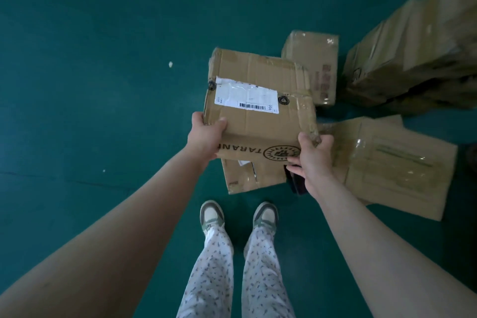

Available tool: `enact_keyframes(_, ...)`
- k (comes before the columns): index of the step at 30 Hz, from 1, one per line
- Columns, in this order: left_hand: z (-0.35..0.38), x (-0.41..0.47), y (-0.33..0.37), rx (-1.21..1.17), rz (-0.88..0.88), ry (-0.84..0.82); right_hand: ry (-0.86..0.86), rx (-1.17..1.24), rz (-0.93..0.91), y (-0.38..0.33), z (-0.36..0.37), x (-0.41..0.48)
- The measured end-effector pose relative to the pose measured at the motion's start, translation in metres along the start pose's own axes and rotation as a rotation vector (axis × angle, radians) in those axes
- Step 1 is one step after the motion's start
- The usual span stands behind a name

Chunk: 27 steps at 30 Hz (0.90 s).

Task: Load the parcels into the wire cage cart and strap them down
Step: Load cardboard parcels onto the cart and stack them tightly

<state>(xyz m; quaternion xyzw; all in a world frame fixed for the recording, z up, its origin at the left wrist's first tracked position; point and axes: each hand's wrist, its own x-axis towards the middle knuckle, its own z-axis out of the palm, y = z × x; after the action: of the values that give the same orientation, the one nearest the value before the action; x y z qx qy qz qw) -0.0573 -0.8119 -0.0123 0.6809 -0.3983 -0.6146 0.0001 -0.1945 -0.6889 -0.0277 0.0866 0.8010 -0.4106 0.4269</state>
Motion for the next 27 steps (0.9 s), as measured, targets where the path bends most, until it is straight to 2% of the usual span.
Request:
enact_keyframes(8,-0.031,-0.109,0.108,-0.084,0.260,-0.026,0.039,0.176,-0.160,-0.118,-0.036,-0.090)
enact_keyframes(15,-0.032,-0.209,0.193,-0.078,0.472,-0.120,0.107,0.297,-0.356,-0.206,-0.101,-0.171)
enact_keyframes(22,-0.013,-0.287,0.235,-0.010,0.647,-0.212,0.222,0.432,-0.463,-0.236,-0.163,-0.231)
enact_keyframes(27,0.015,-0.333,0.249,0.084,0.734,-0.308,0.335,0.491,-0.470,-0.235,-0.210,-0.256)
